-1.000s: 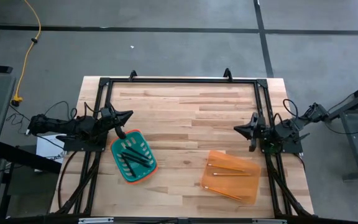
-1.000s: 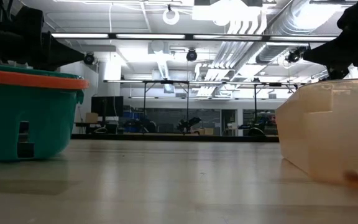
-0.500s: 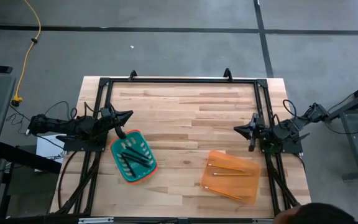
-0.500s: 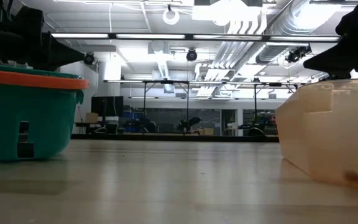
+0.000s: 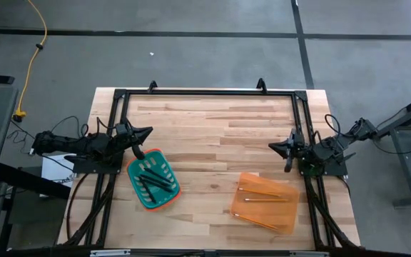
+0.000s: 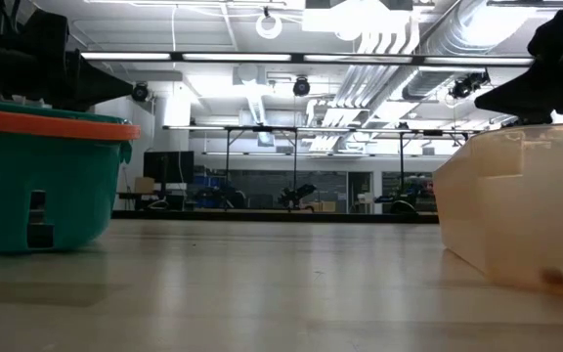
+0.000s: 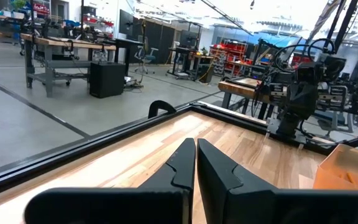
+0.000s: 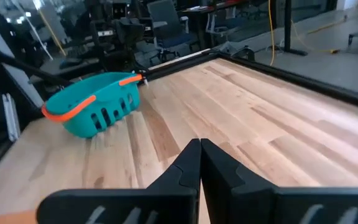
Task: Sort pens & pencils
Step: Return to Home Position
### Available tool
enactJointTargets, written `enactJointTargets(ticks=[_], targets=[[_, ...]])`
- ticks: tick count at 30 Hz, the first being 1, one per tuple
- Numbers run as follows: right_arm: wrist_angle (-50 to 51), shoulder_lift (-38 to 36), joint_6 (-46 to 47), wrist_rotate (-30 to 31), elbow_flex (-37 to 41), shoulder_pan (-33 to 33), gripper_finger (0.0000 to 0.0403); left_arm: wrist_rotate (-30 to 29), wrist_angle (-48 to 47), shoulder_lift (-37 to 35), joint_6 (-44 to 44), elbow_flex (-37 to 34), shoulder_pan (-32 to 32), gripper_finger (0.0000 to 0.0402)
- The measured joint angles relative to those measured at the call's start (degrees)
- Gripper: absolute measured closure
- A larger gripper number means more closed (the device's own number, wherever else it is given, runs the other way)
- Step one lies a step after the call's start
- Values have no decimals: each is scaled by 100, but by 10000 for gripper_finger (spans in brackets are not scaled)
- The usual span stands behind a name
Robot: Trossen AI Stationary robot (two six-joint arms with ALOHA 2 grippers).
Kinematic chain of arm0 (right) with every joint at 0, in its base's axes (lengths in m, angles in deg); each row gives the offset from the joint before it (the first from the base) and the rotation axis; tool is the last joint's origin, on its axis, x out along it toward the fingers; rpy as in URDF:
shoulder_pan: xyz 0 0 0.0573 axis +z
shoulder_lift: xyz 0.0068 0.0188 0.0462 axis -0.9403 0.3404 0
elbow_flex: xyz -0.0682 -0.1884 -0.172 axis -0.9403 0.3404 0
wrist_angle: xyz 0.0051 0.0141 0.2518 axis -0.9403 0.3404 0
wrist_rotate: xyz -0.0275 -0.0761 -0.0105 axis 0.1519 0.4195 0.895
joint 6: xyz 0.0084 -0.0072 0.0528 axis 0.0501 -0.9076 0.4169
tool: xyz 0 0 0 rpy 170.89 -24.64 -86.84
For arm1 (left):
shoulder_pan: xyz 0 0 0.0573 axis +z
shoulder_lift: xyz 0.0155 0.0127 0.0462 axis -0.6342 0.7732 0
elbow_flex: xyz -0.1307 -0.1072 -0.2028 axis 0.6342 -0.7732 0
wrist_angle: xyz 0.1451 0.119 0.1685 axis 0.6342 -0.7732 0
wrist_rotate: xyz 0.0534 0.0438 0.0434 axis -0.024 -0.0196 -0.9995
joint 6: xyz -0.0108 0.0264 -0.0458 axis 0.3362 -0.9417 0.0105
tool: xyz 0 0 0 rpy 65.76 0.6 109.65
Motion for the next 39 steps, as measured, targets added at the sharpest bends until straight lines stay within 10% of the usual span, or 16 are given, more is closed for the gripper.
enactJointTargets(ticks=[15,39], targets=[[70,4,1401,-539,0,0,402,2,-1,-1,0,0,0,396],[73,4,-422,-552,0,0,402,0,-1,-1,-1,0,-2,396]])
